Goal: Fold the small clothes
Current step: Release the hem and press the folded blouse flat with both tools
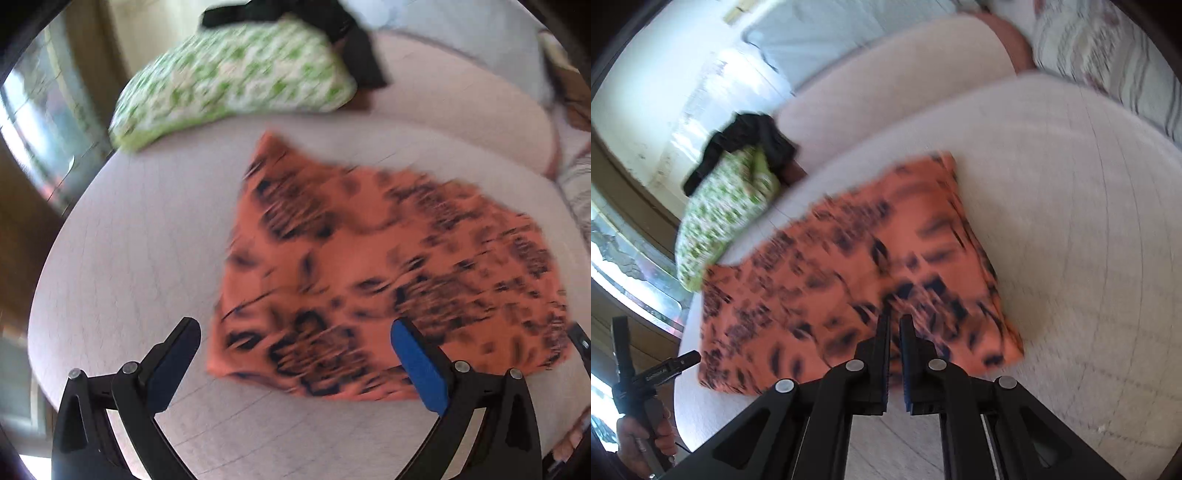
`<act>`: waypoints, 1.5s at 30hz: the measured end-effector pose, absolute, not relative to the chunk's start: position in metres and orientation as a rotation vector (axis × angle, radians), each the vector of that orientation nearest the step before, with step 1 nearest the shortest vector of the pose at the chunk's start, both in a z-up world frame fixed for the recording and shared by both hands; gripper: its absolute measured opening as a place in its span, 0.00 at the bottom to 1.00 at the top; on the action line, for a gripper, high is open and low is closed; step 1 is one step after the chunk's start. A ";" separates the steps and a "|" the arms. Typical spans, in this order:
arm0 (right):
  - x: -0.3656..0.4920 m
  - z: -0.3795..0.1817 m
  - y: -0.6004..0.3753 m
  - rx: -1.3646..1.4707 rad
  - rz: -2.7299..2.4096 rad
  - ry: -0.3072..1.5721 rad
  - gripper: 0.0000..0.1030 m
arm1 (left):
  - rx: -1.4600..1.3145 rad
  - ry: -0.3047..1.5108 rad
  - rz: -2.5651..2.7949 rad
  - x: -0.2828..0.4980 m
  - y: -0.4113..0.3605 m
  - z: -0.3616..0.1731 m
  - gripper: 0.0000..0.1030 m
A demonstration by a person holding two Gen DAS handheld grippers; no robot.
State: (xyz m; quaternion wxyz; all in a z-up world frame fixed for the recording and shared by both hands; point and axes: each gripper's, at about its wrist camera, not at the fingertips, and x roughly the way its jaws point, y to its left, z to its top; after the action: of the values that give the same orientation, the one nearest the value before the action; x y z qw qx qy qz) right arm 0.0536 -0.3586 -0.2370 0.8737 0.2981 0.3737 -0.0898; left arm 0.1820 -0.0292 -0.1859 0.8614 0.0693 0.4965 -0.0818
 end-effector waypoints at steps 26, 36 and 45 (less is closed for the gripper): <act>0.103 -0.283 -0.368 0.836 -0.043 0.967 0.06 | 0.139 1.232 -0.263 0.189 -0.126 -0.241 1.00; 0.106 -0.273 -0.333 0.708 0.005 0.958 0.17 | -0.100 1.264 -0.124 0.178 -0.009 -0.240 1.00; 0.060 -0.267 -0.346 0.934 0.078 0.882 0.33 | -0.398 1.249 -0.107 0.161 0.050 -0.234 1.00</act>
State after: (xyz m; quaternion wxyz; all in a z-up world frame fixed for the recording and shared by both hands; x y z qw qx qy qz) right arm 0.0597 -0.3461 -0.2670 0.8002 0.4353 0.4110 0.0362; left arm 0.1611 0.0497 -0.2342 0.7915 -0.1850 0.5803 -0.0498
